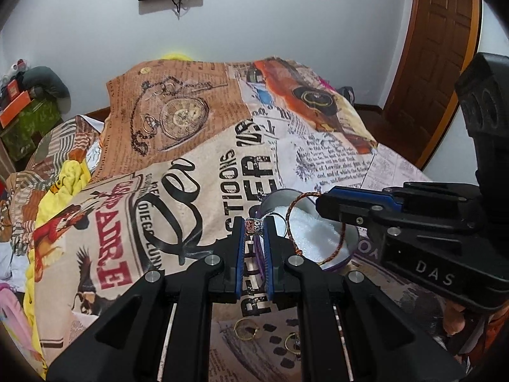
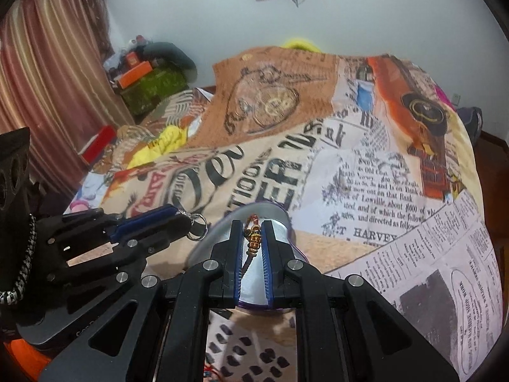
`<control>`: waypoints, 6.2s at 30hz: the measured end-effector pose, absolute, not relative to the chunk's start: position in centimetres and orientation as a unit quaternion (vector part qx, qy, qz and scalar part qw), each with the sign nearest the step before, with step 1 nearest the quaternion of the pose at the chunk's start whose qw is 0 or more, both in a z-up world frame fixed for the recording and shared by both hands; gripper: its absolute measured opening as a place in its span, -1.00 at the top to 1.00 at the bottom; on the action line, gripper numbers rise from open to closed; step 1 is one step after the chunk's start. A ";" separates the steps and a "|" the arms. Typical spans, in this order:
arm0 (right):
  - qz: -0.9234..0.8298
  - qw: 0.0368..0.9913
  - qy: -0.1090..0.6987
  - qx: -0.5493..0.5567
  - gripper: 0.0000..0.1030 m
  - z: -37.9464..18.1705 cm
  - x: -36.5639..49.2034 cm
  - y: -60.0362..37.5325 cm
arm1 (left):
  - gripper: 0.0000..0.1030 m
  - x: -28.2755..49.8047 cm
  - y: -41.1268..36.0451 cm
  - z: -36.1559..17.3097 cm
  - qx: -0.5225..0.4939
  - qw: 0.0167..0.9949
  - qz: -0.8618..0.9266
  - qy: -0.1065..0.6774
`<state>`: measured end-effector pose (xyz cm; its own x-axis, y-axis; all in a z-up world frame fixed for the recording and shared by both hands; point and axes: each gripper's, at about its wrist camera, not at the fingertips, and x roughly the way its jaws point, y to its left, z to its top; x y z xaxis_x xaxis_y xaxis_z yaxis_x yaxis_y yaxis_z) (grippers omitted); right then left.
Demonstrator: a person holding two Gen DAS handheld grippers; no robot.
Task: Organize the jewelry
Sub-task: 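Drop the ring and bracelet into the purple heart tin, opening both tools, then grasp a small silver earring with the left tool, then carry the earring to the heart tin and release it with the left tool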
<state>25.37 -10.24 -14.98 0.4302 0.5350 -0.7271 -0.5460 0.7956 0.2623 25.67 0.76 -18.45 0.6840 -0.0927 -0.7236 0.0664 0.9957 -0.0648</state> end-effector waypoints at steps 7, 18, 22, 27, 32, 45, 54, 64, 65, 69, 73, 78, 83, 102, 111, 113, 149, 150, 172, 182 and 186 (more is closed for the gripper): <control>0.312 0.842 0.439 -0.031 0.81 -15.8 25.3 -10.5 | 0.81 26.6 -0.3 -19.7 -0.008 0.906 -0.062 0.419; 0.309 0.834 0.455 -0.038 0.80 -16.5 25.2 -10.9 | 0.81 26.4 -1.3 -19.5 0.014 0.905 -0.064 0.421; 0.311 0.830 0.461 -0.041 0.80 -16.4 25.0 -10.9 | 0.80 26.1 -1.1 -19.0 0.012 0.906 -0.061 0.420; 0.313 0.829 0.461 -0.046 0.64 -15.9 24.6 -10.9 | 0.78 25.5 -0.5 -18.3 0.006 0.905 -0.057 0.421; 0.302 0.842 0.444 -0.059 0.35 -14.8 23.5 -10.9 | 0.57 24.6 -0.1 -17.4 0.005 0.907 -0.047 0.418; 0.282 0.864 0.414 -0.057 0.35 -11.3 20.5 -12.1 | 0.12 20.8 0.0 -14.0 0.014 0.921 -0.040 0.388; 0.275 0.870 0.404 -0.063 0.34 -10.4 17.8 -12.7 | 0.05 18.4 0.4 -14.2 0.010 0.917 -0.031 0.398; 0.270 0.856 0.436 -0.063 0.34 -12.6 15.8 -13.5 | 0.05 16.4 0.9 -16.4 0.008 0.901 -0.028 0.433; 0.272 0.853 0.441 -0.065 0.34 -13.0 15.6 -13.6 | 0.05 16.2 1.0 -16.6 0.012 0.899 -0.024 0.436; 0.277 0.842 0.457 -0.073 0.34 -14.3 14.8 -13.6 | 0.05 15.9 1.4 -17.7 0.000 0.891 -0.027 0.453; 0.284 0.832 0.471 -0.075 0.34 -15.4 14.2 -13.3 | 0.05 15.6 1.4 -18.8 -0.005 0.883 -0.032 0.467; 0.302 0.821 0.477 -0.079 0.34 -16.1 13.7 -12.4 | 0.05 15.2 0.9 -19.5 -0.009 0.879 -0.051 0.474; 0.310 0.821 0.471 -0.082 0.34 -16.5 13.7 -11.7 | 0.05 14.6 0.5 -20.0 -0.007 0.877 -0.075 0.474; 0.322 0.822 0.459 -0.098 0.65 -16.9 13.5 -11.1 | 0.65 15.9 -1.7 -21.6 -0.010 0.867 -0.134 0.480; 0.304 0.834 0.453 -0.080 0.65 -16.0 13.8 -12.5 | 0.97 16.0 -2.1 -21.7 -0.010 0.866 -0.134 0.481; 0.302 0.837 0.448 -0.079 0.65 -15.7 13.9 -12.6 | 0.98 16.0 -2.0 -21.6 -0.011 0.867 -0.133 0.480; 0.292 0.849 0.436 -0.054 0.65 -14.8 15.4 -14.0 | 0.82 16.8 -0.4 -20.3 -0.052 0.878 -0.112 0.462; 0.292 0.851 0.434 -0.054 0.65 -14.7 15.4 -14.0 | 0.82 16.8 -0.2 -19.9 -0.052 0.881 -0.110 0.458; 0.300 0.865 0.400 -0.041 0.65 -12.9 18.9 -12.6 | 0.82 19.9 0.1 -15.1 -0.035 0.914 -0.106 0.390; 0.301 0.863 0.403 -0.041 0.65 -13.4 21.7 -12.1 | 0.82 22.9 0.2 -16.4 -0.037 0.911 -0.108 0.396; 0.305 0.860 0.406 -0.047 0.64 -13.9 22.9 -11.6 | 0.82 23.9 0.2 -17.0 -0.041 0.909 -0.110 0.401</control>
<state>22.86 -11.61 -13.87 0.4830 0.4872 -0.7276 -0.5633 0.8090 0.1678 23.90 0.25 -16.97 0.6543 -0.2328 -0.7195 0.1678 0.9724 -0.1620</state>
